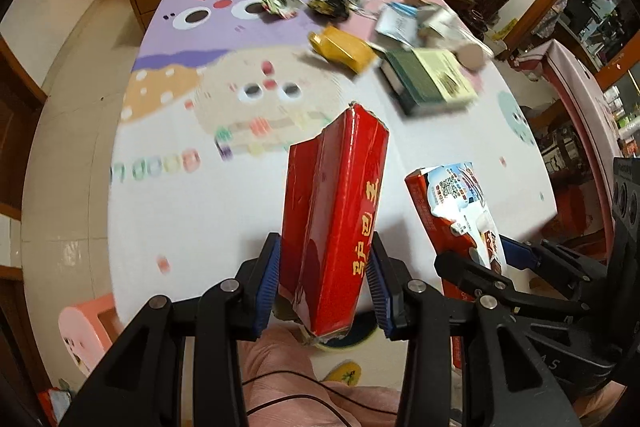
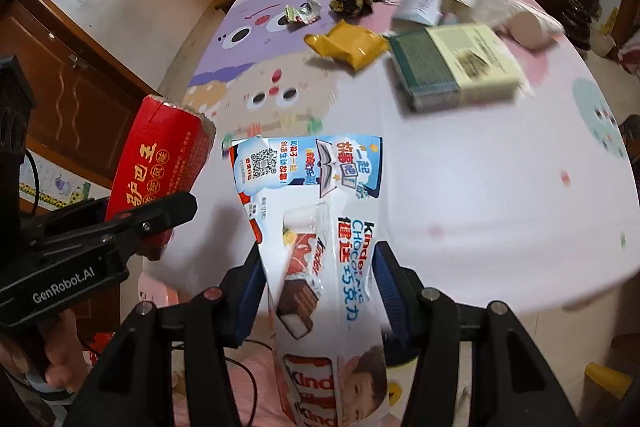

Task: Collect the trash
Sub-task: 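Lift the red box and Kinder wrapper and carry both over the trash bin, then open both grippers to drop the red box and wrapper into the bin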

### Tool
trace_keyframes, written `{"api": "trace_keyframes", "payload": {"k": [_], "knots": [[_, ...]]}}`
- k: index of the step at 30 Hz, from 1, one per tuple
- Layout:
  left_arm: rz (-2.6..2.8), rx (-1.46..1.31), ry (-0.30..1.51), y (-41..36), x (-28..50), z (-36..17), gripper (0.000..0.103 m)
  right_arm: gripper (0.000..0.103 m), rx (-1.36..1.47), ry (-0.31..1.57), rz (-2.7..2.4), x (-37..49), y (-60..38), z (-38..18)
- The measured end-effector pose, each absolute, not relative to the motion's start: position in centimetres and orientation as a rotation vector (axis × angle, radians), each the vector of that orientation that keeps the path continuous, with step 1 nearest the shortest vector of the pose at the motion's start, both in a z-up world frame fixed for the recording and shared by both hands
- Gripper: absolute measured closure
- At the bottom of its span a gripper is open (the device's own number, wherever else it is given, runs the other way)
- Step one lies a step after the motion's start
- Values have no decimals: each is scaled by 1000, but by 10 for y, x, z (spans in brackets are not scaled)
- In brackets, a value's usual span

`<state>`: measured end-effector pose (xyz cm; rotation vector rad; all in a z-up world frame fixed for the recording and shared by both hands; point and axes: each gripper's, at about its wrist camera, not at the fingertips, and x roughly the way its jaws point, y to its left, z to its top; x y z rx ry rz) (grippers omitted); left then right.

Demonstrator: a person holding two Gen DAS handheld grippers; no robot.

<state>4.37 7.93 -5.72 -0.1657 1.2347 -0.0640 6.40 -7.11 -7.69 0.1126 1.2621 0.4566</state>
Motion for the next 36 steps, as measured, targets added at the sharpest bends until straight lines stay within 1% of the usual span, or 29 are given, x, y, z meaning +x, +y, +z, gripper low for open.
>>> {"api": "trace_keyframes", "payload": {"k": [5,11,16,20,23,31,36], "knots": [[-67,-168,1254,45,-9,-61,64,50,152,1293,456,16,-111,-84],[-109,-130,1333,10,-56,-81,64,50,258,1383,397,-31,-153,-111],[-164,-109,1395,-8,-78,-110,64,50,388,1470,306,-62,-181,-157],[-211,-84,1464,-23,-88,-158,64,50,475,1538,238,-78,-194,-206],[-227,-73,1509,-27,-91,-198,64,49,558,1584,180,-87,-201,-258],[-248,-43,1614,-32,-81,-337,63,47,785,1694,48,-106,-204,-400],[-241,-23,1658,-30,-65,-406,63,44,863,1730,3,-106,-199,-463]]}}
